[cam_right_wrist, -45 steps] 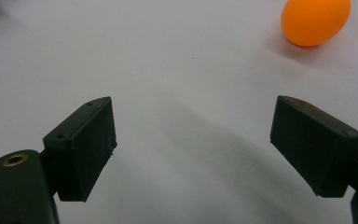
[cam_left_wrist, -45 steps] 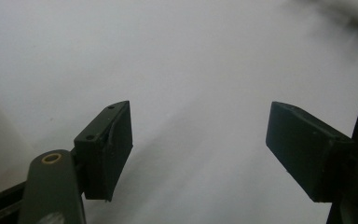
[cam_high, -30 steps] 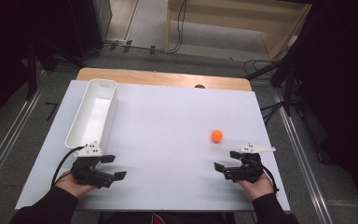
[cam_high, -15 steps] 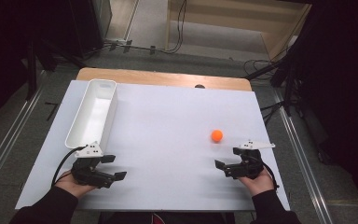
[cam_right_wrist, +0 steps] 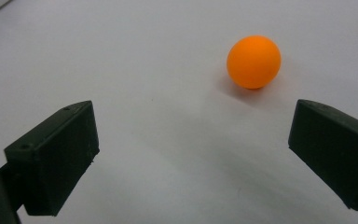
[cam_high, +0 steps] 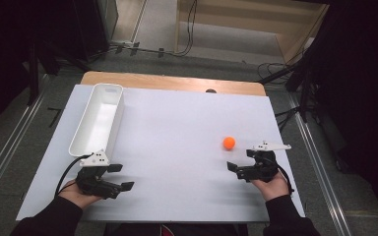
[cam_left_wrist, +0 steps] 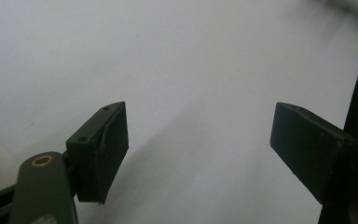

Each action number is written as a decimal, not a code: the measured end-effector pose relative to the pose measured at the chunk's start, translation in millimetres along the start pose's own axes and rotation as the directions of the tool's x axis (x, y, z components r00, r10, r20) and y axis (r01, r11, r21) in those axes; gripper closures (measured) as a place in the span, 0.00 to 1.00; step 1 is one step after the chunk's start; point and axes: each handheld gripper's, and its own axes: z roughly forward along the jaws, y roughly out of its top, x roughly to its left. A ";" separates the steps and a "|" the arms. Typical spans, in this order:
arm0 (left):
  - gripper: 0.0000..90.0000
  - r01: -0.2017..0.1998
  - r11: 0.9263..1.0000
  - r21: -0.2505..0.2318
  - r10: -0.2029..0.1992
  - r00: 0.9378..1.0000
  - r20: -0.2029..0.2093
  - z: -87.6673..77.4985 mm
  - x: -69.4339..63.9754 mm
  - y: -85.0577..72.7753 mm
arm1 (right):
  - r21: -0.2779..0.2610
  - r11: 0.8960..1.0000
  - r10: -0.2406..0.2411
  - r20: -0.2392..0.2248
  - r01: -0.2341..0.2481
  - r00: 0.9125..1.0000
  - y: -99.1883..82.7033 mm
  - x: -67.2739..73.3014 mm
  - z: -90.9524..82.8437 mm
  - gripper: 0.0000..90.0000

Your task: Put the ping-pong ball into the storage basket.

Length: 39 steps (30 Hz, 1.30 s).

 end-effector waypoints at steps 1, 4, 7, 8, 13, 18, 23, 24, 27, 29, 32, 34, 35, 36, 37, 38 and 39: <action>0.22 -0.001 1.000 -0.001 0.001 1.000 0.001 0.0 0.1 0.0 | -0.001 1.000 -0.004 0.000 0.004 1.000 1.0 -0.4 0.6 0.01; 0.22 -0.004 1.000 -0.002 0.004 1.000 0.001 -0.2 0.0 0.1 | 0.004 1.000 0.001 0.007 -0.001 1.000 4.2 -0.9 2.4 0.01; 0.22 -0.005 1.000 -0.002 0.005 1.000 0.003 0.1 -0.3 -0.1 | 0.000 1.000 0.006 0.012 -0.006 1.000 7.3 -2.2 3.4 0.01; 0.22 -0.005 1.000 -0.002 0.005 1.000 0.003 0.4 -0.3 -0.2 | -0.004 1.000 -0.003 0.011 0.003 1.000 8.4 -3.3 3.8 0.01; 0.22 -0.005 1.000 0.013 0.005 1.000 -0.001 0.0 -0.5 0.2 | -0.007 1.000 0.003 0.017 -0.003 1.000 14.9 -5.3 5.3 0.01; 0.22 -0.008 1.000 0.015 0.007 1.000 0.001 0.4 -0.5 -0.1 | -0.005 1.000 0.004 0.019 -0.004 1.000 20.6 -8.1 7.4 0.01; 0.22 -0.011 1.000 0.011 0.011 1.000 0.004 0.6 -0.4 -0.3 | -0.003 1.000 0.007 0.023 -0.007 1.000 25.0 -9.6 9.4 0.01; 0.22 -0.010 1.000 0.008 0.010 1.000 0.005 0.8 -0.4 -0.4 | 0.000 1.000 0.001 0.019 -0.001 1.000 25.8 -10.3 9.6 0.01; 0.22 -0.010 1.000 0.020 0.010 1.000 0.005 0.4 -0.3 -0.1 | 0.001 1.000 0.008 0.019 -0.008 1.000 27.9 -10.4 10.4 0.01; 0.22 -0.009 1.000 0.022 0.009 1.000 0.004 0.3 -0.3 -0.1 | -0.001 1.000 -0.001 0.020 0.001 1.000 29.3 -11.6 11.2 0.01; 0.22 -0.009 1.000 0.023 0.009 1.000 0.003 0.7 -0.4 -0.2 | 0.000 1.000 0.003 0.020 -0.003 1.000 32.7 -13.0 12.8 0.01; 0.22 -0.012 1.000 0.025 0.012 1.000 0.004 0.9 -0.4 -0.2 | 0.001 1.000 0.003 0.022 -0.003 1.000 33.2 -13.0 13.4 0.01; 0.22 -0.011 1.000 0.020 0.011 1.000 0.005 1.2 -0.5 -0.4 | 0.000 1.000 0.003 0.022 -0.003 1.000 34.4 -13.4 14.2 0.01; 0.22 -0.012 1.000 0.019 0.012 1.000 0.005 1.3 -0.5 -0.5 | 0.004 1.000 0.003 0.019 -0.003 1.000 36.5 -14.1 15.2 0.01; 0.22 -0.012 1.000 0.019 0.012 1.000 0.005 1.2 -0.5 -0.4 | 0.004 1.000 0.003 0.019 -0.003 1.000 36.5 -14.1 15.2 0.01; 0.22 -0.012 1.000 0.019 0.012 1.000 0.006 1.2 -0.4 -0.5 | 0.002 1.000 0.003 0.021 -0.003 1.000 37.3 -14.1 16.2 0.01; 0.22 -0.012 1.000 0.020 0.012 1.000 0.005 1.2 -0.4 -0.5 | 0.005 1.000 0.006 0.022 -0.006 1.000 38.6 -14.4 17.1 0.01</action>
